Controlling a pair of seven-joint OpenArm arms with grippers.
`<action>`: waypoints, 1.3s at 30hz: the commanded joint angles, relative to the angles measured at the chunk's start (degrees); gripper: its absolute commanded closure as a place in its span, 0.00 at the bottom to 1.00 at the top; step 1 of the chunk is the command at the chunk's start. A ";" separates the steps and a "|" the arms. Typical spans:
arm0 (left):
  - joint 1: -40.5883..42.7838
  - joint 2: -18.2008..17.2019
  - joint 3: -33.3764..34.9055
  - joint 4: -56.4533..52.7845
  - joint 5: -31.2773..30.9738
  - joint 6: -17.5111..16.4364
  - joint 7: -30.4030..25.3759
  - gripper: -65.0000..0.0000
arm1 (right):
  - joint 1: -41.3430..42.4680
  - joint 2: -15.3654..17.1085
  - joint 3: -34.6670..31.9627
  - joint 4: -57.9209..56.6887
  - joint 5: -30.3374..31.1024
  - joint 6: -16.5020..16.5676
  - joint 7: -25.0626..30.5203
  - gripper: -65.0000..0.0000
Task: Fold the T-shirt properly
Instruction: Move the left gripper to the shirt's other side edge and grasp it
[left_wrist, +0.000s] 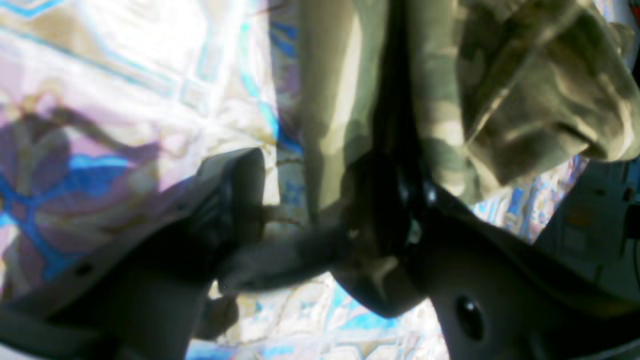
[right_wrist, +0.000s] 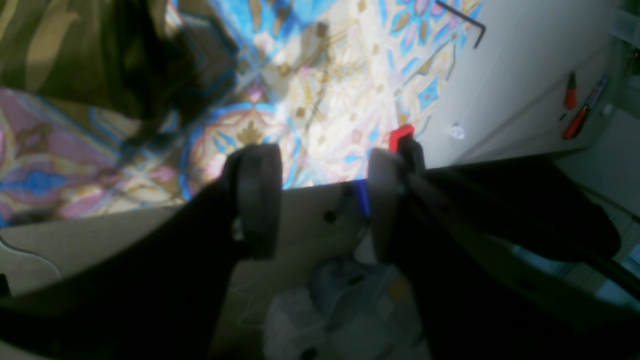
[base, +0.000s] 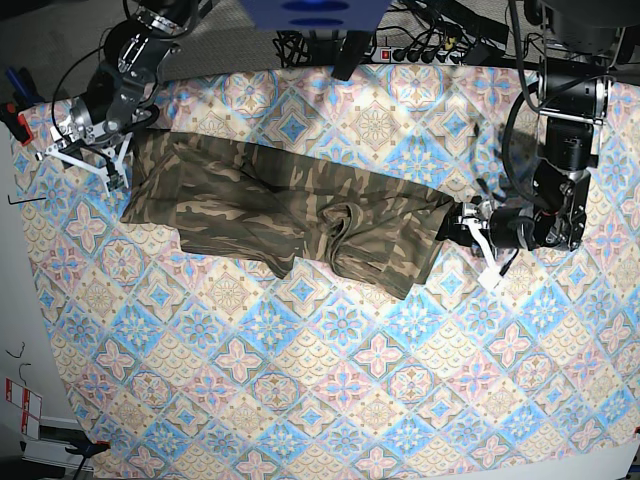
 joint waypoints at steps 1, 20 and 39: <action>-0.76 -0.42 -0.19 0.35 1.49 1.15 0.61 0.48 | 0.30 0.37 -0.09 0.93 -0.71 -0.47 0.11 0.59; -3.22 1.78 -7.05 10.28 2.02 1.15 0.26 1.00 | 0.30 0.37 -0.18 0.85 -0.54 -0.47 0.11 0.59; -2.26 5.47 -7.05 9.93 2.11 1.15 -7.13 1.00 | 0.65 0.37 -0.18 -2.85 -0.80 -0.47 0.20 0.59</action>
